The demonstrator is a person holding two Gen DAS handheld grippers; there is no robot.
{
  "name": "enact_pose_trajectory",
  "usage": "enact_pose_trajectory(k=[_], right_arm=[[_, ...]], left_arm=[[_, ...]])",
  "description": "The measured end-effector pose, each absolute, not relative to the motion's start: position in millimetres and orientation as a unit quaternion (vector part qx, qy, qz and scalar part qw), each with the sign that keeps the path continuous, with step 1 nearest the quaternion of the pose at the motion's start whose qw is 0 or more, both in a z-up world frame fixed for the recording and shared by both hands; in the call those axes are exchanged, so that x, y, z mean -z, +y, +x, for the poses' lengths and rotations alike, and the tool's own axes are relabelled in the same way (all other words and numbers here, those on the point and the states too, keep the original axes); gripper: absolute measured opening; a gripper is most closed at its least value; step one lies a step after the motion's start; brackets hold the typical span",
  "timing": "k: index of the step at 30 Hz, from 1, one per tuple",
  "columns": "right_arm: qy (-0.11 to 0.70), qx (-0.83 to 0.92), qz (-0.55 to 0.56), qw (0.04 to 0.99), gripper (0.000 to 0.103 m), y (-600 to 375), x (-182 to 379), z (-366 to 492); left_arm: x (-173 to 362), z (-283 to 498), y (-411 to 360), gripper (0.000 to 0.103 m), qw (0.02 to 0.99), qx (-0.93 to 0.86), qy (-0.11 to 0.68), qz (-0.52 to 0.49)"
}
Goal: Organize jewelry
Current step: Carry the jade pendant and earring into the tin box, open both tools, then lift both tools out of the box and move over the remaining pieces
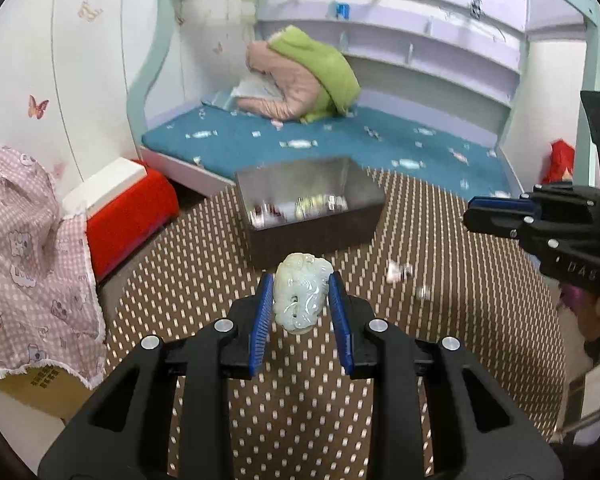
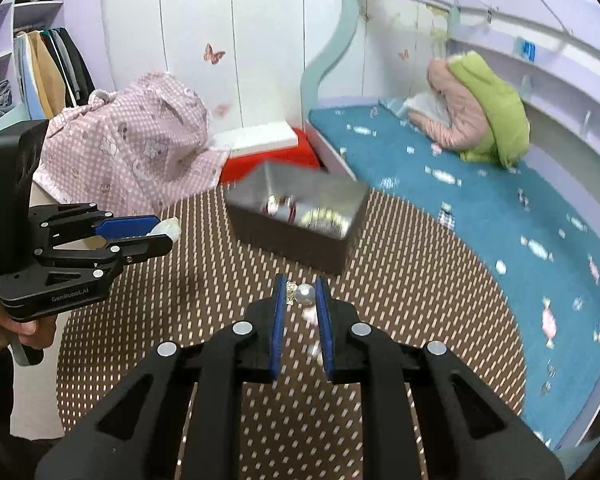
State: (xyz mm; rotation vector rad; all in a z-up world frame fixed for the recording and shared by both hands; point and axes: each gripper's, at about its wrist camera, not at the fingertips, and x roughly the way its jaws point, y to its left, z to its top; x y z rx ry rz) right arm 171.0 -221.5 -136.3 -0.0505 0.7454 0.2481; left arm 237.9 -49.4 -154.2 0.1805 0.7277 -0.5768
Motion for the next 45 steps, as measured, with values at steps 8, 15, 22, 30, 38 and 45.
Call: enact_pose_trajectory(k=[8,15,22,30,38,45], right_arm=[[0.323,-0.142,-0.013,0.936,0.013,-230,91,221],[0.33,-0.161,-0.003,0.93,0.014,-230,83,263],[0.357,-0.169,0.025,0.918,0.014,-234,98,290],[0.384,-0.176,0.065,0.904,0.015,-242,112,308],[0.37,-0.155,0.099,0.911,0.068,-253,108,305],[0.343,-0.132,0.124,0.922,0.095,-266,97,296]], left_arm=[[107,279,-67,0.028,0.907,0.27,0.321,0.048],[83,312,-86,0.028,0.914,0.26,0.311,0.033],[81,335,-98,0.028,0.912,0.255,0.321,0.026],[92,352,-103,0.029,0.907,0.247,0.341,0.027],[94,352,-96,0.071,0.914,0.226,0.336,0.025],[81,346,-81,0.096,0.93,0.195,0.31,0.013]])
